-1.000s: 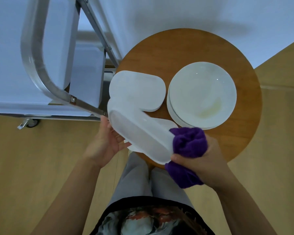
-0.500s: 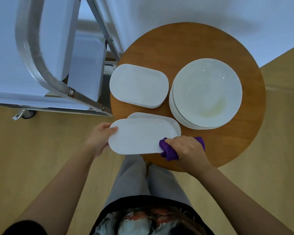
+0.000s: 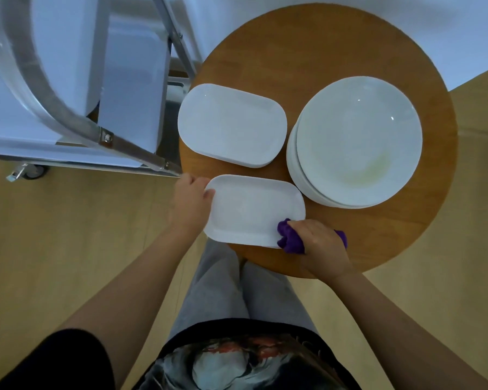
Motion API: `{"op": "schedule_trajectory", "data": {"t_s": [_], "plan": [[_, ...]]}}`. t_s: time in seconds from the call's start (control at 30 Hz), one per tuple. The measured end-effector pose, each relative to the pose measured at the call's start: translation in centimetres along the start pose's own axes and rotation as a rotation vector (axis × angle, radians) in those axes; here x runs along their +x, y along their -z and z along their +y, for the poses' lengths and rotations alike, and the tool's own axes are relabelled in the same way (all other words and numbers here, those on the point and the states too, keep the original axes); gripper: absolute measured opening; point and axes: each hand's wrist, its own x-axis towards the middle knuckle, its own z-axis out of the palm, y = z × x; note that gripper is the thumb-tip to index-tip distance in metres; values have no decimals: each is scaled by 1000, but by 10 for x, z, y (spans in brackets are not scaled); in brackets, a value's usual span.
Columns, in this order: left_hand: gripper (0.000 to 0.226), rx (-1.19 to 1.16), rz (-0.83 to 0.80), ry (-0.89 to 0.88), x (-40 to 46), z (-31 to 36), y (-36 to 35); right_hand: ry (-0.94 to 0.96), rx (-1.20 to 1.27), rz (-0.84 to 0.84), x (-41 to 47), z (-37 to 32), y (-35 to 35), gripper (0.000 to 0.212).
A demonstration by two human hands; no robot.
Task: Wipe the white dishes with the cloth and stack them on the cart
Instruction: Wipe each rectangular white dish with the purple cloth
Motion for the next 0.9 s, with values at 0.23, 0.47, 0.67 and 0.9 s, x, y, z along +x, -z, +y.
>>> {"op": "schedule_trajectory", "data": {"t_s": [0.23,0.47,0.67,0.9], "plan": [[45,202,-230,-79,15,-5,-1,-201,193,-14,11,-27,11,48],[26,-281,146,328,76,12,42,-469,889,295,54,-96,29,56],[21,-62,50,202,108,14,58,-537,860,378,79,-114,34,50],[17,-33,3,258,110,16,59,-739,1324,346,84,-118,48,38]]}}
